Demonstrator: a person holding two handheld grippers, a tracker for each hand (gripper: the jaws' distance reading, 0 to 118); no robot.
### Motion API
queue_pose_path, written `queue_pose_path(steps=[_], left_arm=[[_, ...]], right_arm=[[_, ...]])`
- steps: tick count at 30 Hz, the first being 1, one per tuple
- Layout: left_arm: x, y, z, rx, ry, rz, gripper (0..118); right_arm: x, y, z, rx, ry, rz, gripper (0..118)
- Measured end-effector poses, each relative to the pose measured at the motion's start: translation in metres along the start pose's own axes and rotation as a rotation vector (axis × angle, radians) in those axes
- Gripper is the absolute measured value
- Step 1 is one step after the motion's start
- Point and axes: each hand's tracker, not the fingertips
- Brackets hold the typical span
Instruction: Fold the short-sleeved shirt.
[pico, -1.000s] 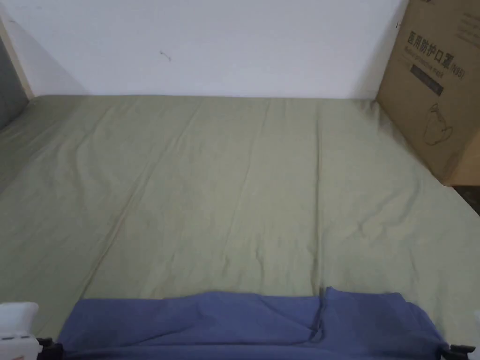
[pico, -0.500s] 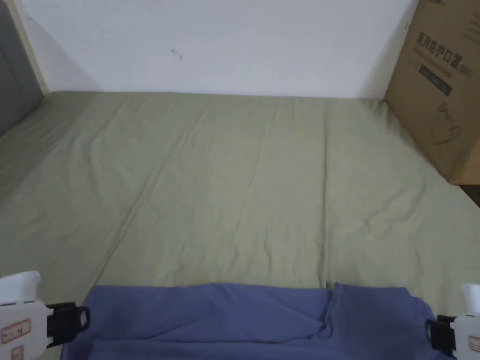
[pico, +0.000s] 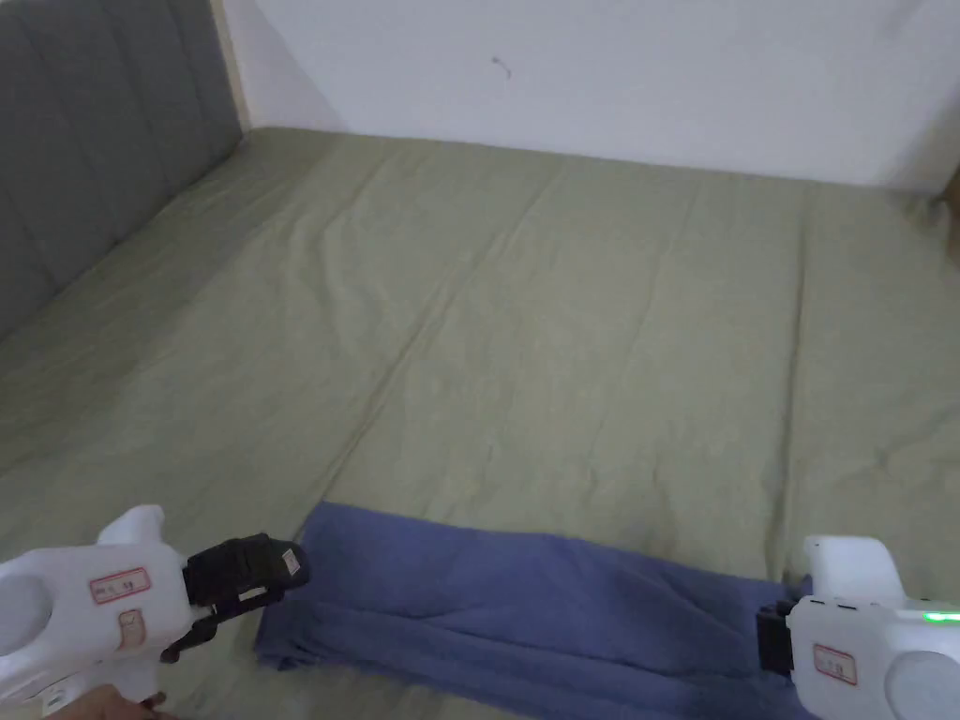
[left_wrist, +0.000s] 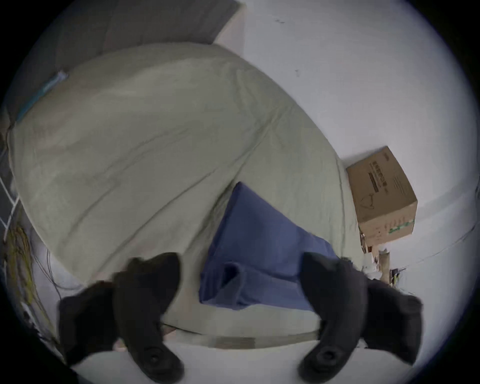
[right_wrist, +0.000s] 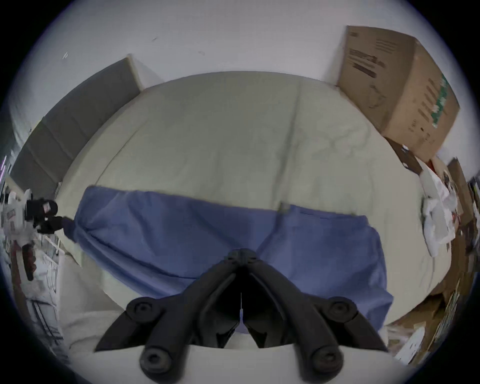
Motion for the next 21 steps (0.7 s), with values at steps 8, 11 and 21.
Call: queue_pose_path(steps=[8, 11, 21], left_arm=[[-0.015, -0.006, -0.045, -0.092, -0.163, 0.14, 109], [-0.016, -0.003, -0.056, -0.106, -0.231, 0.144, 54], [-0.03, 0.018, -0.038, -0.122, -0.221, 0.132, 8]], right_arm=[[-0.021, 0.001, -0.013, -0.061, 0.001, 0.084, 0], [-0.02, -0.001, -0.015, -0.074, 0.0, 0.071, 0], [-0.011, -0.008, -0.011, -0.109, -0.038, 0.066, 0]])
